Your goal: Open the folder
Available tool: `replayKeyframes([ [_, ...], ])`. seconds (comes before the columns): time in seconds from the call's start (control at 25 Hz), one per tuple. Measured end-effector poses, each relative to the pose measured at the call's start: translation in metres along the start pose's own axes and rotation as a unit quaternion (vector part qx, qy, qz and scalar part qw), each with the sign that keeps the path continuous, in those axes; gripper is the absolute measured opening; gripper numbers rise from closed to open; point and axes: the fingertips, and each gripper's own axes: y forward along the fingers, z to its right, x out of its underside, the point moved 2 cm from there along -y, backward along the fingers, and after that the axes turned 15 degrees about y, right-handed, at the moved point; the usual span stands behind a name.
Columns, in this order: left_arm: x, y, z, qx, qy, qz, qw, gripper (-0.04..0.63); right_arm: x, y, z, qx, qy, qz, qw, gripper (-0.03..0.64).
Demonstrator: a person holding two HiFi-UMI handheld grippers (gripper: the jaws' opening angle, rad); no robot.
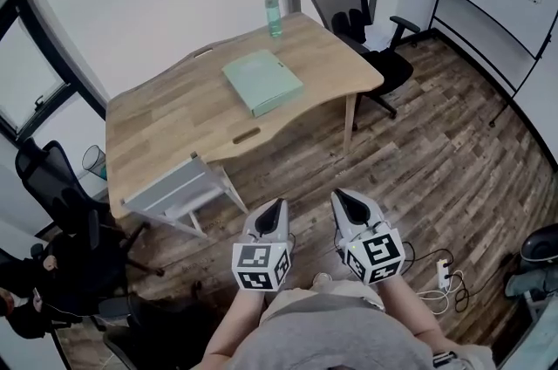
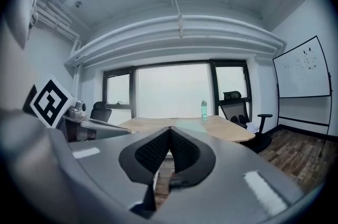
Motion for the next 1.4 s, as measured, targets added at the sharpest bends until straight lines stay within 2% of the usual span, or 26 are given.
replayKeyframes([
  [0.28,0.001,0.000,0.005,-0.011,-0.009,0.002,0.9999,0.000,0.002,0.002,0.000,-0.020,0.017,-0.005,1.000,0.000],
  [0.76,-0.005,0.009,0.018,-0.032,-0.016,0.013,0.9993,0.000,0.002,0.002,0.013,-0.040,0.008,-0.011,0.999,0.000],
  [1.16,-0.005,0.024,0.025,-0.033,-0.020,0.005,0.9992,0.000,-0.001,0.006,0.033,-0.042,0.029,-0.016,0.999,0.000],
  [1.4,-0.006,0.048,0.019,-0.024,-0.014,0.000,0.9996,0.000,-0.002,0.019,0.054,-0.024,0.037,-0.015,0.999,0.000],
])
